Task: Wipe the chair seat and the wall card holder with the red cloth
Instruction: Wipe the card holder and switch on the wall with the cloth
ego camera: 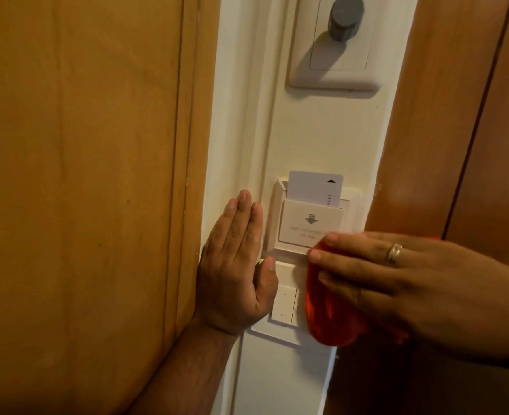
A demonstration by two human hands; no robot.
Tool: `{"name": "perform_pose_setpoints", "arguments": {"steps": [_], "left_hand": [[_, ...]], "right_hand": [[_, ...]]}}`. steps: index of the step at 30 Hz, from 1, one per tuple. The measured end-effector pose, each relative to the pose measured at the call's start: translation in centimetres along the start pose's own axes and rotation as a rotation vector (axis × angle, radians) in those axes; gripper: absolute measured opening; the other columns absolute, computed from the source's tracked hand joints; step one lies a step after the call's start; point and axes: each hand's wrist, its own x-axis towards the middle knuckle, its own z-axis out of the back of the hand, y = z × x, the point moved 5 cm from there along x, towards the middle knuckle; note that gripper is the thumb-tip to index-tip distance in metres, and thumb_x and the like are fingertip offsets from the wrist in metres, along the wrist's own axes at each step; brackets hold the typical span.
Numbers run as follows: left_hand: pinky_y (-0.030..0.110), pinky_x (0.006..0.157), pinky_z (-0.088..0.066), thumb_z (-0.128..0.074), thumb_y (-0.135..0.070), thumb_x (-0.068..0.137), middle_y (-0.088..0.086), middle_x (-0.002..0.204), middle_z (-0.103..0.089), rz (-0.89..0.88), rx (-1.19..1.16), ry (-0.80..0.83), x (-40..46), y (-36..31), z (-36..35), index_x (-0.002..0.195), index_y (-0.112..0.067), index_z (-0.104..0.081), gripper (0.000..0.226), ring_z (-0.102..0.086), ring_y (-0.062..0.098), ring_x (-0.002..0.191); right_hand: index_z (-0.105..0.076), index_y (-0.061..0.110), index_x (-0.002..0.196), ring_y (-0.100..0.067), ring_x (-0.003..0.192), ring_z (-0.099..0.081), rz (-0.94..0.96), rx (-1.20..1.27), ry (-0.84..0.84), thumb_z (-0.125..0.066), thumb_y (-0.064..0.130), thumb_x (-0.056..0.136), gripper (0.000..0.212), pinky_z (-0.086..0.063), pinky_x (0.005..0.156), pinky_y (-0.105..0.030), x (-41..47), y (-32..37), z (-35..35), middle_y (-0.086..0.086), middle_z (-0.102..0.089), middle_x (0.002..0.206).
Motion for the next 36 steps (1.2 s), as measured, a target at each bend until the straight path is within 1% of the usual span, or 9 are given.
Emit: {"name": "perform_pose_setpoints", "arguments": {"steps": [4, 8, 11, 13, 17, 21, 27, 32, 36], "left_hand": [[0.039, 0.12, -0.028, -0.035, -0.031, 0.094, 0.012, 0.155, -0.031, -0.007, -0.005, 0.005, 0.1, 0.0, -0.1, 0.147, -0.006, -0.028, 0.059, -0.026, 0.025, 0.148], [0.036, 0.12, -0.027, -0.029, -0.036, 0.099, 0.009, 0.155, -0.029, -0.002, 0.0, -0.006, 0.0, 0.0, 0.0, 0.149, -0.009, -0.025, 0.057, -0.023, 0.021, 0.149], [0.036, 0.12, -0.027, -0.036, -0.033, 0.095, 0.01, 0.154, -0.031, -0.005, 0.002, -0.007, 0.0, 0.0, -0.1, 0.148, -0.009, -0.026, 0.059, -0.025, 0.023, 0.149], [0.035, 0.12, -0.027, -0.039, -0.031, 0.093, 0.01, 0.154, -0.031, -0.006, 0.001, -0.009, 0.1, 0.0, -0.1, 0.148, -0.01, -0.026, 0.061, -0.024, 0.022, 0.149], [0.036, 0.12, -0.027, -0.039, -0.031, 0.092, 0.009, 0.154, -0.031, -0.004, -0.002, -0.025, 0.0, 0.0, -0.1, 0.148, -0.01, -0.027, 0.06, -0.025, 0.022, 0.148], [0.036, 0.12, -0.027, -0.04, -0.03, 0.091, 0.01, 0.153, -0.032, -0.006, 0.006, -0.02, 0.0, -0.1, 0.0, 0.147, -0.01, -0.028, 0.061, -0.027, 0.024, 0.148], [0.036, 0.12, -0.027, -0.038, -0.032, 0.093, 0.01, 0.154, -0.031, 0.002, -0.006, -0.018, 0.1, -0.1, 0.0, 0.147, -0.009, -0.029, 0.059, -0.025, 0.023, 0.148], [0.038, 0.119, -0.03, -0.04, -0.03, 0.092, 0.01, 0.154, -0.033, 0.001, -0.005, -0.013, 0.1, -0.1, 0.0, 0.148, -0.01, -0.027, 0.061, -0.027, 0.023, 0.148], [0.039, 0.118, -0.032, -0.042, -0.029, 0.091, 0.01, 0.154, -0.033, -0.006, -0.008, -0.019, 0.0, -0.1, 0.0, 0.148, -0.011, -0.027, 0.062, -0.027, 0.023, 0.148]], "right_hand": [[-0.028, 0.019, 0.143, -0.032, 0.137, -0.025, -0.153, 0.023, -0.076, -0.052, 0.035, 0.075, 0.074, -0.037, 0.102, -0.05, -0.1, -1.8, 1.1, -0.008, -0.027, 0.151], [-0.036, 0.018, 0.138, -0.033, 0.135, -0.03, -0.056, 0.003, -0.054, -0.071, 0.035, 0.063, 0.084, -0.035, 0.104, -0.049, -0.4, -0.2, -0.2, -0.008, -0.035, 0.147], [-0.025, 0.019, 0.144, -0.031, 0.137, -0.023, -0.174, -0.025, -0.103, -0.053, 0.035, 0.076, 0.075, -0.029, 0.107, -0.047, -0.5, -2.2, 0.8, -0.009, -0.027, 0.151], [-0.025, 0.019, 0.144, -0.034, 0.136, -0.025, -0.204, -0.02, -0.135, -0.052, 0.033, 0.076, 0.075, -0.033, 0.104, -0.05, -0.5, -2.0, 0.7, -0.011, -0.027, 0.151], [-0.029, 0.019, 0.141, -0.034, 0.132, -0.033, -0.206, -0.006, -0.135, -0.07, 0.039, 0.062, 0.091, -0.035, 0.1, -0.051, -0.5, -1.3, 0.5, -0.012, -0.034, 0.146], [-0.037, 0.017, 0.136, -0.036, 0.134, -0.029, -0.346, 0.031, -0.231, -0.048, 0.035, 0.081, 0.059, -0.032, 0.102, -0.05, -0.1, -2.0, 1.1, -0.015, -0.032, 0.148], [-0.053, 0.013, 0.125, -0.036, 0.129, -0.036, -0.442, 0.175, -0.403, -0.049, 0.056, 0.084, 0.059, -0.041, 0.098, -0.05, 1.1, -0.3, 0.3, -0.016, -0.034, 0.139], [-0.057, 0.014, 0.12, -0.032, 0.124, -0.04, -0.251, 0.03, -0.396, -0.054, 0.033, 0.088, 0.038, -0.041, 0.099, -0.046, 1.5, 0.3, 0.1, -0.015, -0.056, 0.126], [-0.046, 0.012, 0.127, -0.03, 0.123, -0.046, -0.137, -0.007, -0.333, -0.052, 0.029, 0.085, 0.046, -0.041, 0.098, -0.043, 0.8, -0.9, 1.3, -0.012, -0.059, 0.125]]}}
